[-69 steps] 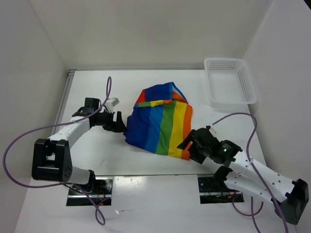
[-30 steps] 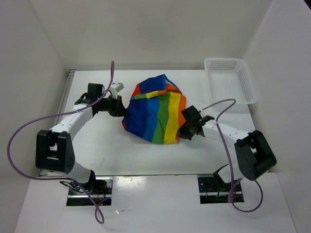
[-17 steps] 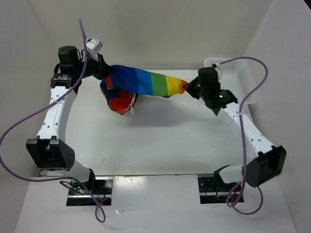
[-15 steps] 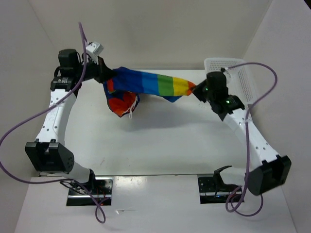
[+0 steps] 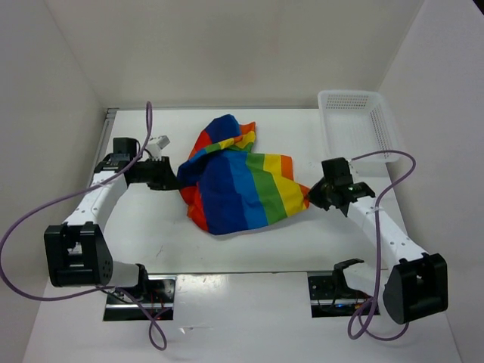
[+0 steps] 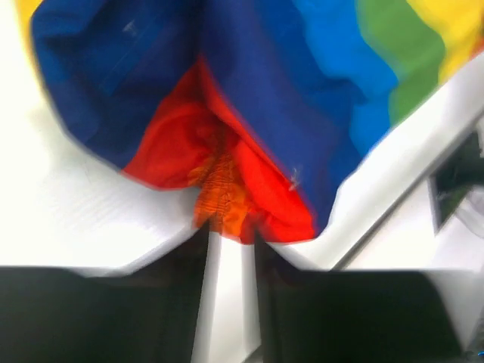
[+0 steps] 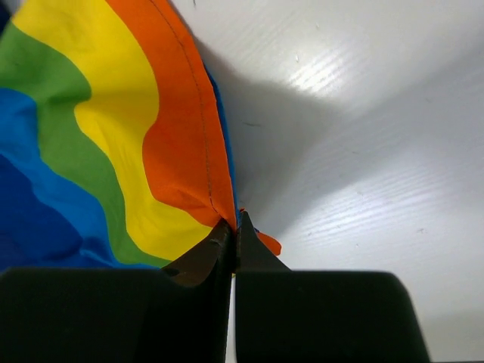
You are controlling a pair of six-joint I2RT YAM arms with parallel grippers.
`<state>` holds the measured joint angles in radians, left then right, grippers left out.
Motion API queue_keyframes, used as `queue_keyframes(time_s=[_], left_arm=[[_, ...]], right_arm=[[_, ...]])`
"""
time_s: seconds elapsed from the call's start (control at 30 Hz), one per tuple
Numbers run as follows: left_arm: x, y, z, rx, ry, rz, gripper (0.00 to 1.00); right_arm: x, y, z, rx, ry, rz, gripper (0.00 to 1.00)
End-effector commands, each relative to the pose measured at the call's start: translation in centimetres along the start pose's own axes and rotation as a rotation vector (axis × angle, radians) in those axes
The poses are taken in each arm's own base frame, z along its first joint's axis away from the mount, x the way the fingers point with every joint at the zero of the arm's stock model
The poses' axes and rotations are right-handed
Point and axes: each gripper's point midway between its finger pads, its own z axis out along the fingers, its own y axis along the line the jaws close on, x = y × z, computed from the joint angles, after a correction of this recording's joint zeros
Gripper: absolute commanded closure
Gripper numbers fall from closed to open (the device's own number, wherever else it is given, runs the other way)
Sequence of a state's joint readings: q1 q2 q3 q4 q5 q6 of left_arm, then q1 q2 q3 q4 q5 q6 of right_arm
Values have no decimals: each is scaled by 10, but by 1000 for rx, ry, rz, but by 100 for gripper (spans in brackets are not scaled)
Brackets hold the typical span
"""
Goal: Fold and stack the shorts
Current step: Flatten the shorts out
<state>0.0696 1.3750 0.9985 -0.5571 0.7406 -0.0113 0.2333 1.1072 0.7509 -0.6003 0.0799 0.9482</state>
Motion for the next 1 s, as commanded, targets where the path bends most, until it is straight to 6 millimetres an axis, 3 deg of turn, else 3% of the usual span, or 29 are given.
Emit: queue_keyframes(time_s=[0.0, 0.03, 0.1, 0.13, 0.17, 0.23, 0.3, 0.33, 0.43, 0.57, 0.73, 0.9, 0.97], left_arm=[[19, 17, -6, -119, 29, -8, 83], [34, 23, -2, -136, 60, -32, 100], [42, 26, 0, -146, 55, -27, 100], [46, 29, 3, -146, 54, -26, 95], [50, 31, 9, -127, 40, -17, 67], [47, 31, 16, -108, 26, 6, 39], [40, 38, 22, -139, 0, 46, 23], [31, 45, 25, -155, -29, 70, 22], [9, 49, 40, -119, -71, 114, 22], [1, 51, 64, -75, -58, 139, 23], [-4, 49, 81, -54, -55, 171, 37], [-5, 48, 96, -35, -24, 177, 62], [-4, 46, 101, -27, -13, 180, 58]], right_arm=[[-35, 23, -13, -72, -87, 3, 100], [-40, 25, -14, -77, -87, 2, 100], [-54, 22, -15, -81, -111, 16, 100], [-56, 23, -15, -98, -107, 16, 100], [-60, 19, -13, -87, -105, 36, 100], [-59, 18, -9, -91, -86, 14, 100], [-61, 16, -5, -87, -82, 14, 100], [-59, 17, -3, -88, -68, 13, 100], [-57, 14, 2, -72, -55, 5, 100], [-57, 13, 2, -72, -55, -5, 100], [-62, 17, -3, -90, -67, 2, 100], [-60, 16, -4, -91, -66, 11, 100], [-61, 17, -6, -98, -72, 20, 100]])
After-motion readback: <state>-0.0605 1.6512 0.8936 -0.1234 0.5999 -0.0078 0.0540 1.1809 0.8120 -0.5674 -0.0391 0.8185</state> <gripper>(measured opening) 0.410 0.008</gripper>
